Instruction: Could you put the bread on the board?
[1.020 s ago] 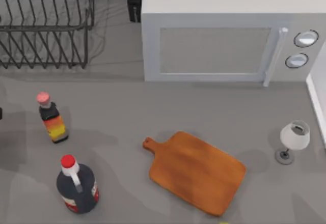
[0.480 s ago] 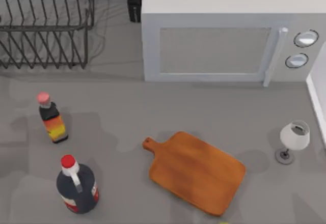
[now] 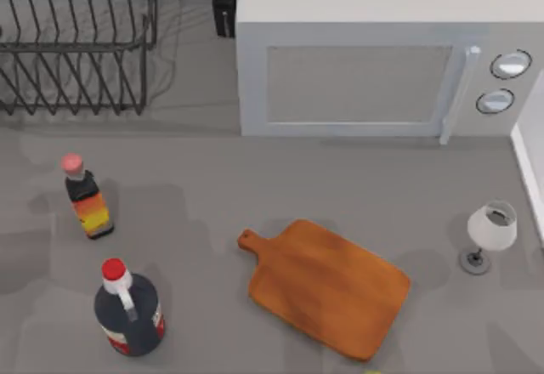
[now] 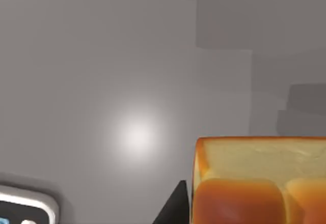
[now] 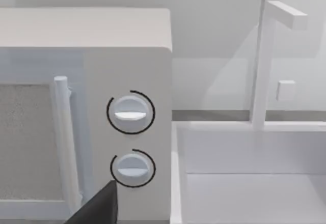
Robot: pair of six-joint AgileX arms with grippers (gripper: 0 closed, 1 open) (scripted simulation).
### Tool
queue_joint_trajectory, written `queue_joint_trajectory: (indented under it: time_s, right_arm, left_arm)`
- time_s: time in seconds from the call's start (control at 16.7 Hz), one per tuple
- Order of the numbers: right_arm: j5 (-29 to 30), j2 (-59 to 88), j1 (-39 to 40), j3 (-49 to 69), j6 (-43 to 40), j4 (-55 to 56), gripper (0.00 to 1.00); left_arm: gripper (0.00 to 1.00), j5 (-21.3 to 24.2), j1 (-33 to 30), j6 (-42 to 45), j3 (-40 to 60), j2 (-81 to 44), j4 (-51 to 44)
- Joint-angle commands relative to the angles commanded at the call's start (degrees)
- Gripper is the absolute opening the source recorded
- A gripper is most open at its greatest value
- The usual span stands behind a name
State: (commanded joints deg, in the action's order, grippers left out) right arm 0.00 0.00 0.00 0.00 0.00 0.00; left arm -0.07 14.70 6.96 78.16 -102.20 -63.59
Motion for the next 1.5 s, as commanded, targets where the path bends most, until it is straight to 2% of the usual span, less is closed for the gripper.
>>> queue_joint_trajectory:
  time_s: [0.24, 0.42, 0.78, 1.14, 1.32, 1.5]
  right_arm:
    - [0.0, 0.0, 0.0, 0.0, 0.0, 0.0, 1.0]
    - [0.0, 0.0, 0.0, 0.0, 0.0, 0.0, 1.0]
    - [0.0, 0.0, 0.0, 0.0, 0.0, 0.0, 1.0]
    - [0.0, 0.0, 0.0, 0.0, 0.0, 0.0, 1.0]
    - [0.0, 0.0, 0.0, 0.0, 0.0, 0.0, 1.0]
    - [0.0, 0.0, 0.0, 0.0, 0.0, 0.0, 1.0]
  left_arm:
    - [0.0, -1.45, -6.87, -9.93, 5.31, -2.47, 2.12]
    - [0.0, -2.74, -14.51, -23.48, 10.64, -5.17, 4.01]
    - [0.0, -3.57, -32.35, -64.2, 18.99, -11.78, 4.75]
    - [0.0, -2.09, -48.12, -108.16, 20.12, -18.04, 0.24]
    - [0.0, -1.21, -54.71, -125.34, 19.75, -19.47, -1.91]
    - [0.0, -0.58, -60.2, -137.39, 19.68, -19.66, -3.07]
